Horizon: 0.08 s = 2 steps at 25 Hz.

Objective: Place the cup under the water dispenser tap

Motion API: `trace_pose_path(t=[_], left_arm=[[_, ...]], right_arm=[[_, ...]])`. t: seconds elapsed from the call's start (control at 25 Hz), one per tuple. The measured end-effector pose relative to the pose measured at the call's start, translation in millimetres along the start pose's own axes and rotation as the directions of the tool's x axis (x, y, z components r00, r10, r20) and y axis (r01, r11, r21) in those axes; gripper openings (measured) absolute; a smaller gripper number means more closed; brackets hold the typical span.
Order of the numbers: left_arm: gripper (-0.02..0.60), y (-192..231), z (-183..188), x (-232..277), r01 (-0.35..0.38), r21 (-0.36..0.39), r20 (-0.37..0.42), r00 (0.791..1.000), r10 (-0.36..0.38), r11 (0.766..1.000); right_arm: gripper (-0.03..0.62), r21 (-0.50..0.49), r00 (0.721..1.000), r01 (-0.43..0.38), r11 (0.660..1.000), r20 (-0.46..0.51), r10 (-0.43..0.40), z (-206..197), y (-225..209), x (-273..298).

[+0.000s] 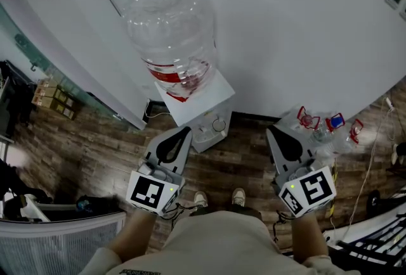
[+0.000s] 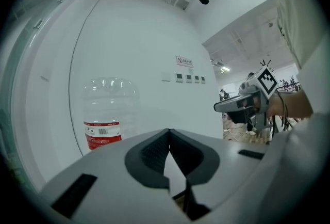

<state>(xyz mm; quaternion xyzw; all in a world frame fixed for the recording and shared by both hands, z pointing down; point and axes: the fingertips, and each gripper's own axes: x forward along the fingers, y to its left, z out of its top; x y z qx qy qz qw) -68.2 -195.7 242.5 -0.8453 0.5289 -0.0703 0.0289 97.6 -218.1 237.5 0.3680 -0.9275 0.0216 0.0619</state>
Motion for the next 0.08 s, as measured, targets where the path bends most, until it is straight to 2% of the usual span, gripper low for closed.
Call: trace_pose_path(t=[0.08], left_arm=[[0.006,0.4,-0.6,-1.8,-0.003,0.001,0.0,1.0,0.003,1.0]], right_arm=[[0.006,-0.001,1.0,0.004,1.0,-0.001,-0.004,-0.2,-1.6,-1.2]])
